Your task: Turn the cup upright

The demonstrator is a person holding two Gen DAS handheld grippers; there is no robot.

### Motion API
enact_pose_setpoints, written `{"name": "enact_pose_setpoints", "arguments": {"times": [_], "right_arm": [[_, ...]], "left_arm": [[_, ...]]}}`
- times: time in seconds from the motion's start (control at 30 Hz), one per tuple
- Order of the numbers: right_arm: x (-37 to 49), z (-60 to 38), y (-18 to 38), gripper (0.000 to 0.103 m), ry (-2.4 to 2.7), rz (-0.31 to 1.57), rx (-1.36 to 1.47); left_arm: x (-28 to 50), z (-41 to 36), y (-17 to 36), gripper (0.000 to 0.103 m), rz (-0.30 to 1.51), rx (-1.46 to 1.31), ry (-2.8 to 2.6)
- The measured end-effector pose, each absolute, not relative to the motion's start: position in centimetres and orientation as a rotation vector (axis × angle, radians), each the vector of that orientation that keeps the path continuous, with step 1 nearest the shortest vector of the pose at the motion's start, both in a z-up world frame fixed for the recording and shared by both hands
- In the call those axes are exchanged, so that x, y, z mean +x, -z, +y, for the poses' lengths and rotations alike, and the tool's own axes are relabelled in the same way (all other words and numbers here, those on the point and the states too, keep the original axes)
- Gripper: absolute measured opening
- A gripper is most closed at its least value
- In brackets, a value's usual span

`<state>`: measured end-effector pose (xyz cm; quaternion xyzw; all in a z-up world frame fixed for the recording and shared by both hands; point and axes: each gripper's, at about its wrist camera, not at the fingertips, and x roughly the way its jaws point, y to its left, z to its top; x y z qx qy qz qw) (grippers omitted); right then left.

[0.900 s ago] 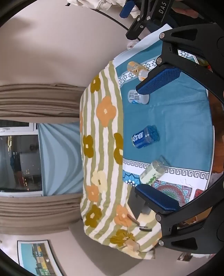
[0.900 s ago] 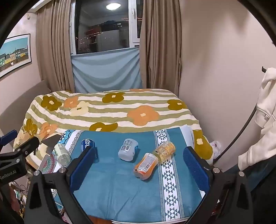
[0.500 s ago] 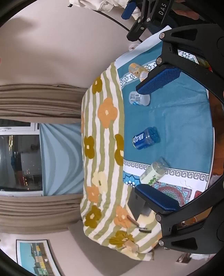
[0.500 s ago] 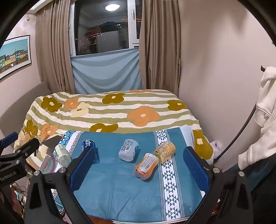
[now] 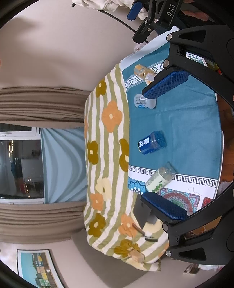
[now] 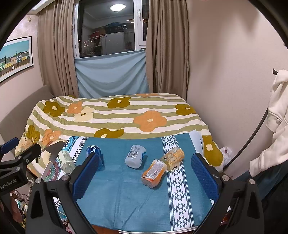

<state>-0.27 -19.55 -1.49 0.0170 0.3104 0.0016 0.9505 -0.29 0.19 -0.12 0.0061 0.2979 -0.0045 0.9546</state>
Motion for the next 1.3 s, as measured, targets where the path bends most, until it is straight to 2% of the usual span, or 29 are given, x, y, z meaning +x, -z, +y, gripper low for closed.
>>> {"name": "enact_pose_setpoints", "arguments": {"times": [1.3], "right_arm": [[-0.40,-19.15,1.46,0.102,-0.004,0.630,0.036]], "left_arm": [[-0.51,0.83,0.41,0.103,0.614,-0.007,0.009]]}}
